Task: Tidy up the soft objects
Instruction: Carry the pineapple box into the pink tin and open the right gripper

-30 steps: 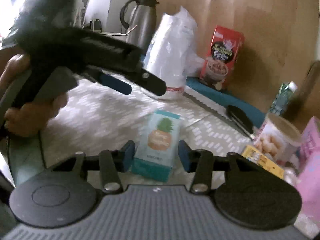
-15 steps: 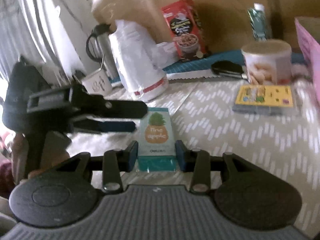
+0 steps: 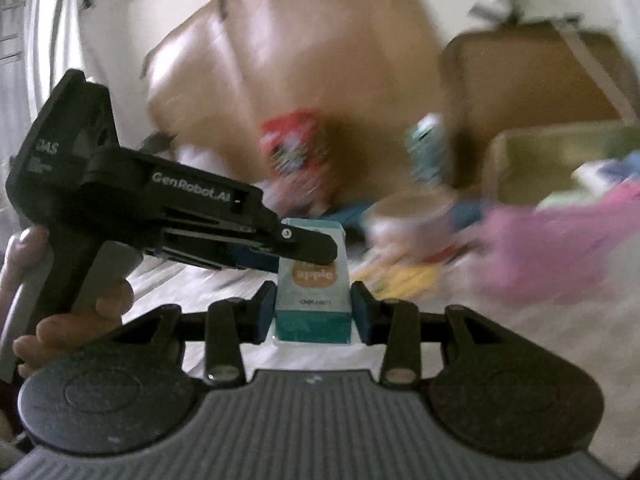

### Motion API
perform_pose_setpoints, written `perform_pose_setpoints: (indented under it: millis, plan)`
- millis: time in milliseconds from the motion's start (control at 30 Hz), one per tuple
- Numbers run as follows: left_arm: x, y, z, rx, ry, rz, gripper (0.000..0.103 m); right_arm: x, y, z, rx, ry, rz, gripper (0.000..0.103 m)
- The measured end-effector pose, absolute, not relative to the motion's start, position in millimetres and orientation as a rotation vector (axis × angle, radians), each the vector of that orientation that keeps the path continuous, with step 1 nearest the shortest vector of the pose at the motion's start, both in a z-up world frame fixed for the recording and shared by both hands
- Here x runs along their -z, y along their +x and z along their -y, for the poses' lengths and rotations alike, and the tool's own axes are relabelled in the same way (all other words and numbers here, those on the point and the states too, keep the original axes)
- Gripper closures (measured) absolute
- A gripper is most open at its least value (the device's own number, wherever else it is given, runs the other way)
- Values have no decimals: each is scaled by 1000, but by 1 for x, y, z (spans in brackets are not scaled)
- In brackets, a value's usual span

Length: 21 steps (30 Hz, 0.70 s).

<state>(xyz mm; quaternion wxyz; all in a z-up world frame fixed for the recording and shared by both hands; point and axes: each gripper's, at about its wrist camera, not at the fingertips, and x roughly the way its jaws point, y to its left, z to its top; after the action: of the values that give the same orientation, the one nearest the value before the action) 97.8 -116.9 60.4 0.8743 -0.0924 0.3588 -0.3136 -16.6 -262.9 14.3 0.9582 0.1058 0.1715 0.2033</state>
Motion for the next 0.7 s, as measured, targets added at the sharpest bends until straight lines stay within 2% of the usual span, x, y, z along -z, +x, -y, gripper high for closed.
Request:
perform_pose_setpoints:
  millis: [267, 300, 333, 367, 500, 533, 600, 700]
  plan:
    - [-79, 144, 216, 752, -92, -669, 67, -30, 7, 330, -177, 188, -237, 60]
    - [-77, 150, 224, 745, -78, -663, 61, -30, 13, 336, -148, 173, -228, 60]
    - [-74, 158, 235, 729, -54, -656, 50, -28, 20, 341, -120, 154, -223, 60]
    - [-70, 164, 245, 695, -22, -647, 48, -25, 30, 344, -82, 133, -221, 60]
    - [-48, 175, 258, 605, 35, -671, 47, -6, 75, 353, 87, 78, -261, 58]
    - [-46, 174, 255, 614, 17, -668, 44, -1, 80, 356, 91, 91, -281, 55]
    - [-46, 169, 251, 612, 10, -642, 40, -1, 79, 363, 62, 120, -301, 55]
    - [-51, 162, 250, 590, 12, -620, 41, -1, 72, 365, 50, 121, -271, 54]
